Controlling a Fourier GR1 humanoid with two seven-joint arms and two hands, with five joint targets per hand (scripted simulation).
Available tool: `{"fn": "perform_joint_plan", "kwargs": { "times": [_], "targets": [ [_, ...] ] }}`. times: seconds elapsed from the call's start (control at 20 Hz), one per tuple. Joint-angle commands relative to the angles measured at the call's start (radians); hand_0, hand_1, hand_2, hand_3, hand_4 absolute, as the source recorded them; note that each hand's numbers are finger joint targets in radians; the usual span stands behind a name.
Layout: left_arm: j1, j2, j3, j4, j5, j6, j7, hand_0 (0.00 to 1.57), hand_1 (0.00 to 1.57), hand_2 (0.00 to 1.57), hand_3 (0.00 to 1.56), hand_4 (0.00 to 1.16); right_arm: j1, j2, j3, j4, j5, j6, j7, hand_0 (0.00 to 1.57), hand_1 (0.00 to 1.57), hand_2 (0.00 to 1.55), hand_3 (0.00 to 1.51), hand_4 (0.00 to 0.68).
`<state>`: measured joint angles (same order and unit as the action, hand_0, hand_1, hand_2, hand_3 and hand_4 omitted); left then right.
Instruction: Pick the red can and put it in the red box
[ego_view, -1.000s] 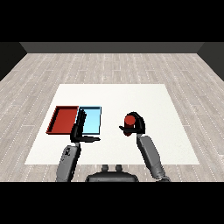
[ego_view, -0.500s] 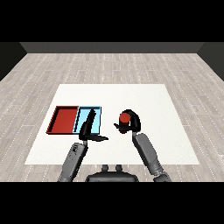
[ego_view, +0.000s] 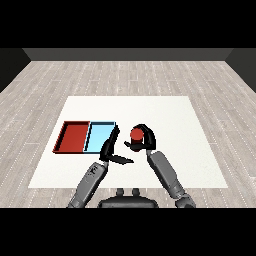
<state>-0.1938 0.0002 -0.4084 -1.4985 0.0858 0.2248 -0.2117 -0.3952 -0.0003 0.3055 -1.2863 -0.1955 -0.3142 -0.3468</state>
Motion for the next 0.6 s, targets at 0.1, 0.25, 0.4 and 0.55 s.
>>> {"fn": "perform_joint_plan", "kwargs": {
  "times": [0.1,0.25,0.4,0.55],
  "targets": [
    [-0.045,0.000,-0.065,0.067,0.008,0.067,-0.009,0.00,0.00,0.00,0.00,0.00,-0.055,0.000,0.064,0.004,-0.032,-0.053,0.004,1.39,1.39,1.41,1.40,0.615],
    [-0.108,0.000,-0.023,0.124,0.032,0.043,-0.006,0.00,0.00,0.00,0.00,0.00,0.017,0.000,0.110,-0.095,-0.010,-0.079,0.047,1.41,1.41,1.43,1.41,0.618],
    [-0.130,0.000,-0.056,0.150,0.050,0.082,0.002,0.00,0.00,0.00,0.00,0.00,-0.032,0.000,0.142,-0.019,-0.080,-0.089,-0.015,1.41,1.41,1.43,1.40,0.621],
    [-0.182,0.000,-0.046,0.156,0.062,0.093,0.060,0.00,0.00,0.00,0.00,0.00,-0.076,0.000,0.159,0.000,-0.112,-0.097,-0.029,1.43,1.43,1.44,1.40,0.615]
  ]
}}
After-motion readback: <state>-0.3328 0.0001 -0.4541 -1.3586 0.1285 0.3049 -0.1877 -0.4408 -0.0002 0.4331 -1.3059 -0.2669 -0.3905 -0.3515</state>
